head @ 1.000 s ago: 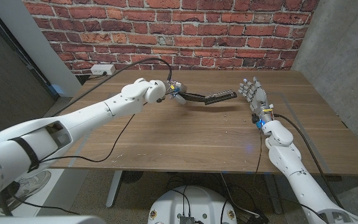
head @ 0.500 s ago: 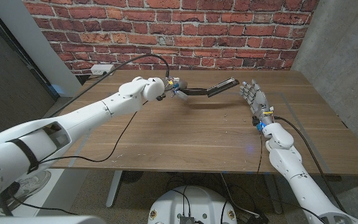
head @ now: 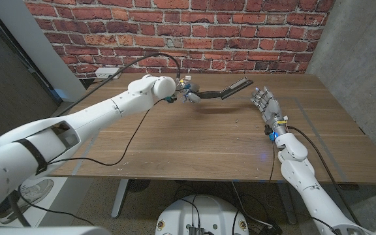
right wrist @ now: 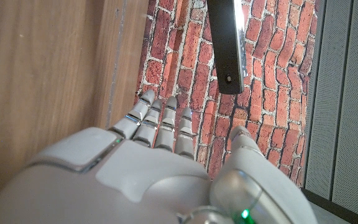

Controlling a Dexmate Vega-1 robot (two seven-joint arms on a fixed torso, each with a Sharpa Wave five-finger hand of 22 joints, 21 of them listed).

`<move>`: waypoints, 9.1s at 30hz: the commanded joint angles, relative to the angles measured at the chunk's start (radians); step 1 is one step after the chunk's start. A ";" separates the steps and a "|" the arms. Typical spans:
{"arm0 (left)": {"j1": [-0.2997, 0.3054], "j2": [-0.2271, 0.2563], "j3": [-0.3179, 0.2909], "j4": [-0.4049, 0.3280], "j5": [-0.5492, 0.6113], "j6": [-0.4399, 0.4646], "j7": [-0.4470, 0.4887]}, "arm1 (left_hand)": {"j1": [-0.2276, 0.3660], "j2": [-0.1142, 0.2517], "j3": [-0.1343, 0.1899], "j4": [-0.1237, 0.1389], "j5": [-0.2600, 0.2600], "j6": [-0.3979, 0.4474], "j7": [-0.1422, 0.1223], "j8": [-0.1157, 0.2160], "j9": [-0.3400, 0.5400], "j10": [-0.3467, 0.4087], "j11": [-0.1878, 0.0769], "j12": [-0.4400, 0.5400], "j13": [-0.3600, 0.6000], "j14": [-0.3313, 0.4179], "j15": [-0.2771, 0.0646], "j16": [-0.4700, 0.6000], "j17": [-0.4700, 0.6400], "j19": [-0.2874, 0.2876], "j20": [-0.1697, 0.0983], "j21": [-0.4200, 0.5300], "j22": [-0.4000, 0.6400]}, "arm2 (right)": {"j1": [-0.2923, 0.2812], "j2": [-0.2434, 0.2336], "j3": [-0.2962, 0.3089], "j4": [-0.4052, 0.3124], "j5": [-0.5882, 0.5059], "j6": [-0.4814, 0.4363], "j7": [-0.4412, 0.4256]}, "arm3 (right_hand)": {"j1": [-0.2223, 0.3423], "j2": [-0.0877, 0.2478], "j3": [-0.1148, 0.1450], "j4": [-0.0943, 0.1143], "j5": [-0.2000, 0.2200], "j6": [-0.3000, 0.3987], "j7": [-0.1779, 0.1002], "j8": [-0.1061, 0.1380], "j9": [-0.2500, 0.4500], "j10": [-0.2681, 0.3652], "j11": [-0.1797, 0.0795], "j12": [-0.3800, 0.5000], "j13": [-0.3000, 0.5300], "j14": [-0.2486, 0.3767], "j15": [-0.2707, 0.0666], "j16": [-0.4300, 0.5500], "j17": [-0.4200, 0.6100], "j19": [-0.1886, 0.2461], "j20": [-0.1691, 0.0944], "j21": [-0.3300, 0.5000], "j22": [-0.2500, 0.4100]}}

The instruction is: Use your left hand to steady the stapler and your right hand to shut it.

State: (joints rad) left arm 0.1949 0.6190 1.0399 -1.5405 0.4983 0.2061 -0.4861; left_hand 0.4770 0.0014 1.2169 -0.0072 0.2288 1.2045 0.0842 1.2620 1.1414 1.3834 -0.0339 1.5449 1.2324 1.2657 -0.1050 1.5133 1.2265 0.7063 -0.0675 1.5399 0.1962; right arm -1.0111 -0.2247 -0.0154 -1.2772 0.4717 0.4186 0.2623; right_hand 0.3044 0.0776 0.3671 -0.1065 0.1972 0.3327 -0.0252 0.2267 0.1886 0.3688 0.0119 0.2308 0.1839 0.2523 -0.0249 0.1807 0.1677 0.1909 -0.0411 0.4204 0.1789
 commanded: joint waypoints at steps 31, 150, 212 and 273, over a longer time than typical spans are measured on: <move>-0.194 -0.173 0.123 0.209 -0.134 -0.065 -0.233 | -0.134 0.090 0.001 -0.062 -0.008 0.016 0.030 0.013 -0.036 -0.004 0.003 0.022 0.003 -0.018 0.008 0.016 0.003 -0.026 -0.001 0.020 0.000 | 0.031 0.038 0.028 0.094 0.068 0.121 0.104 | 0.239 0.014 0.016 -0.049 0.053 0.296 -0.140 0.044 0.005 0.257 -0.172 0.071 0.004 0.220 -0.081 0.034 0.016 0.072 -0.016 0.012 0.038; -0.251 -0.263 0.243 0.299 0.003 -0.113 -0.247 | -0.228 0.132 0.002 -0.103 -0.012 0.001 0.024 0.060 -0.136 -0.011 0.002 0.022 0.003 -0.031 0.005 0.018 0.003 -0.044 -0.004 0.023 0.003 | 0.136 0.205 0.197 0.219 0.268 0.117 0.434 | 0.476 0.069 -0.111 -0.044 0.012 0.508 -0.133 0.065 -0.002 0.505 -0.149 0.116 0.004 0.456 -0.158 0.069 0.037 0.115 0.019 0.248 0.042; -0.223 -0.225 0.257 0.155 0.137 -0.019 -0.223 | -0.226 0.134 -0.009 -0.101 -0.021 -0.022 -0.004 0.034 -0.239 -0.026 -0.010 0.019 0.003 -0.044 -0.005 0.014 0.002 -0.057 -0.010 0.024 0.006 | 0.057 0.275 0.212 0.118 0.246 0.209 0.188 | 0.748 0.056 -0.040 -0.071 -0.008 0.817 -0.068 0.088 0.014 0.778 -0.084 0.203 0.054 0.710 -0.214 0.137 0.123 0.173 -0.064 0.474 0.048; 0.251 -0.058 -0.248 0.069 -0.661 -0.210 0.190 | -0.099 -0.203 -0.622 -0.157 0.014 -0.976 -0.065 -0.850 -0.944 -0.992 -0.028 -1.162 -1.000 -0.802 0.006 -1.018 -0.916 -0.632 0.104 -0.176 -0.020 | 0.168 0.448 0.395 0.177 0.485 0.233 0.474 | 0.803 0.056 -0.069 -0.048 -0.011 0.834 -0.072 0.068 0.027 0.778 -0.104 0.208 0.072 0.701 -0.217 0.116 0.143 0.126 -0.095 0.534 0.048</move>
State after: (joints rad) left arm 0.3663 0.5597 0.8436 -1.4832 -0.0398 0.0616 -0.3242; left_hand 0.3708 -0.1948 0.6090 -0.1590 0.2368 0.2472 0.0145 0.4242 0.1952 0.4079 -0.0653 0.3918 0.2320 0.4789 -0.0484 0.5066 0.3126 0.0829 0.0344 1.3736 0.1766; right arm -0.8823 0.1857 0.3300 -1.1308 0.9045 0.6137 0.6655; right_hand 0.9620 0.0019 0.2926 -0.1606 0.1816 1.0511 0.0135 0.2963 0.2120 1.1156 -0.0528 0.4359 0.2545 0.9592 -0.1391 0.2995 0.3089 0.3258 -0.0410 0.9470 0.2255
